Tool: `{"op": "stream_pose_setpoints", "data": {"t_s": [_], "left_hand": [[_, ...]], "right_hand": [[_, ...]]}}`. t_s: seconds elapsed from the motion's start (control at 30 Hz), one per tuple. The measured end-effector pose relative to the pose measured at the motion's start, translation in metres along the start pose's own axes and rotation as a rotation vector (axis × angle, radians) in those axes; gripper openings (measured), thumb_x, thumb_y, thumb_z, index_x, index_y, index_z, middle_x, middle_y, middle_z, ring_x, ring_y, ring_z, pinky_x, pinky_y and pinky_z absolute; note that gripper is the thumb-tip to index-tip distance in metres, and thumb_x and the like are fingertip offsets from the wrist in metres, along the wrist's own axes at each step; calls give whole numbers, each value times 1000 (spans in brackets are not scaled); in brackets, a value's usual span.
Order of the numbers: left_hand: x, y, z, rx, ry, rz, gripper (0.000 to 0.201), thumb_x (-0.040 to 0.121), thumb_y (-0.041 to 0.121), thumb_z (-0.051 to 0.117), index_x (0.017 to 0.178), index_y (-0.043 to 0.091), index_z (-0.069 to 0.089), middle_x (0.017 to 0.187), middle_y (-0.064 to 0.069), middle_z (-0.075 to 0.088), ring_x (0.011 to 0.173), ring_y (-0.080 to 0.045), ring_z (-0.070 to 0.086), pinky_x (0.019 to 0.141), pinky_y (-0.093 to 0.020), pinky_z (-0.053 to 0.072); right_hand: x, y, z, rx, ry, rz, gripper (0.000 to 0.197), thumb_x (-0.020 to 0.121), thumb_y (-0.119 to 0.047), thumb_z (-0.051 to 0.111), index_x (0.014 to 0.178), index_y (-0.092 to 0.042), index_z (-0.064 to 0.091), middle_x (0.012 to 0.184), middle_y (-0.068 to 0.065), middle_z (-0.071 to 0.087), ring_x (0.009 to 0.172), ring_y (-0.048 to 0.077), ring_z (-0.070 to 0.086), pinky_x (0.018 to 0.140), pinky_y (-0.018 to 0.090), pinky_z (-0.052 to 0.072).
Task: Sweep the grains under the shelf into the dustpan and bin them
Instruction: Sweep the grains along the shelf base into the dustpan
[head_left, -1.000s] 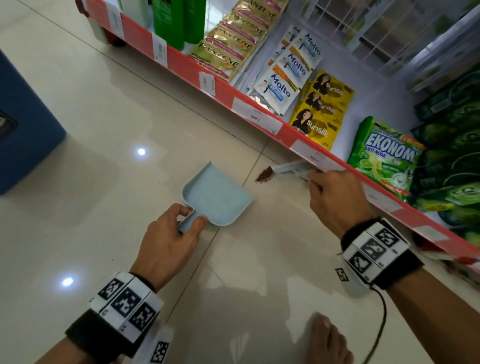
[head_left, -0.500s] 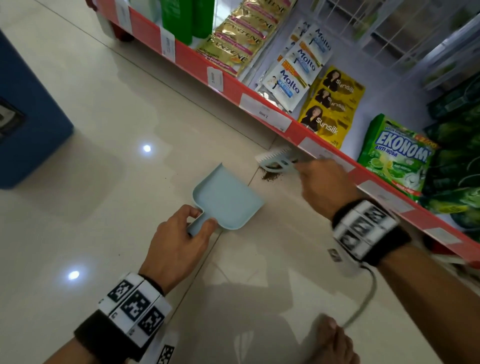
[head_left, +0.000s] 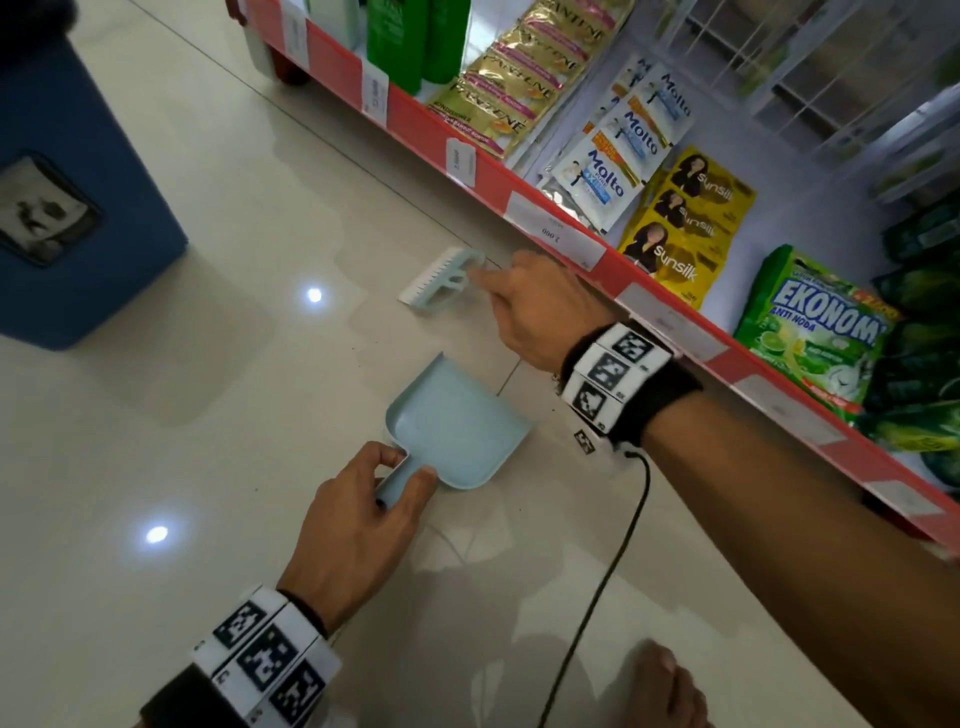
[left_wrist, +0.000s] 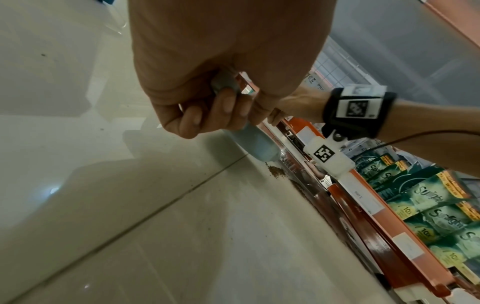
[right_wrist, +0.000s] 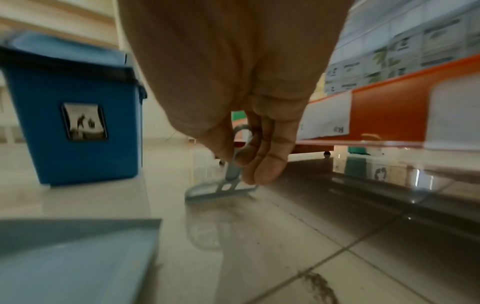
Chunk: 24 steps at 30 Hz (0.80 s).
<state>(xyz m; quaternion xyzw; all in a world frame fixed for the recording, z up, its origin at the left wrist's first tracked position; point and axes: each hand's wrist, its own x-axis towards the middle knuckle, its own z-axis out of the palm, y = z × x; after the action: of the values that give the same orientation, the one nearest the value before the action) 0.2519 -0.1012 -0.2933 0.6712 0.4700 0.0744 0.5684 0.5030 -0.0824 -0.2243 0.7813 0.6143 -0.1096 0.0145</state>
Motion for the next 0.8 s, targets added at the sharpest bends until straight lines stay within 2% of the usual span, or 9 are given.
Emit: {"op": "stream_pose_setpoints", "data": {"t_s": [0.07, 0.17, 0.23, 0.33, 0.4, 0.47, 0.57, 0.7, 0.8], "left_hand": [[-8, -4, -4, -21, 15, -3, 26, 88, 52, 58, 94, 26, 57, 43, 10, 52, 39, -5, 44, 48, -23, 37], [-17, -8, -2, -21, 26, 7, 24, 89, 48, 59, 96, 25, 58, 45, 12, 54, 40, -4, 46, 46, -19, 36], [-20, -11, -3, -16, 44, 14, 22, 89, 48, 60, 95, 27, 58, 48, 11, 57, 42, -4, 48, 45, -16, 36], [-23, -11, -5, -10, 61, 16, 21, 88, 47, 59, 94, 27, 58, 50, 8, 58, 43, -4, 51, 45, -15, 38], [-24, -10, -6, -17, 67, 13, 21, 88, 47, 60, 94, 27, 58, 49, 8, 57, 43, -3, 51, 45, -14, 38], [-27, -10, -9, -4, 82, 20, 20, 89, 47, 60, 94, 28, 58, 49, 9, 58, 43, -4, 52, 45, -15, 39], [-31, -15, -13, 12, 85, 36, 23, 89, 52, 58, 95, 30, 57, 55, 2, 63, 44, -6, 52, 47, -17, 39], [-41, -20, -18, 28, 97, 32, 26, 87, 55, 56, 95, 30, 57, 57, -6, 62, 42, -6, 48, 45, -18, 35], [-47, -22, -21, 41, 108, 10, 28, 86, 57, 55, 95, 30, 57, 60, -7, 65, 42, -8, 49, 45, -20, 35]], "right_hand": [[1, 6, 1, -31, -112, -20, 38, 102, -20, 37, 134, -24, 56, 86, 5, 47, 68, 18, 44, 60, 22, 33], [-31, 39, -1, -41, -164, -13, 34, 99, -28, 37, 111, -19, 67, 80, 4, 66, 59, 12, 52, 54, 18, 37], [-59, 62, -7, -134, -221, -8, 33, 96, -35, 37, 101, -21, 65, 83, 4, 71, 59, 11, 56, 54, 18, 37], [-82, 79, -12, -189, -286, 34, 28, 95, -37, 54, 119, -24, 62, 102, 6, 74, 82, 20, 63, 70, 25, 43], [-77, 76, -8, -196, -261, 68, 31, 97, -36, 54, 125, -23, 60, 97, 7, 72, 80, 21, 62, 68, 26, 44], [-64, 65, -7, -230, -210, 41, 29, 102, -33, 44, 121, -19, 62, 85, 5, 68, 71, 19, 59, 61, 24, 42], [-43, 37, -14, -165, -88, -61, 32, 103, -34, 38, 113, -17, 64, 79, 3, 61, 67, 19, 58, 57, 26, 40], [-10, -20, -16, -105, -34, -249, 29, 103, -30, 42, 116, -15, 63, 88, 5, 52, 74, 25, 55, 65, 37, 47], [25, -64, 2, -97, -48, -340, 30, 102, -21, 43, 127, -20, 59, 99, 8, 55, 85, 29, 58, 68, 31, 42]]}}
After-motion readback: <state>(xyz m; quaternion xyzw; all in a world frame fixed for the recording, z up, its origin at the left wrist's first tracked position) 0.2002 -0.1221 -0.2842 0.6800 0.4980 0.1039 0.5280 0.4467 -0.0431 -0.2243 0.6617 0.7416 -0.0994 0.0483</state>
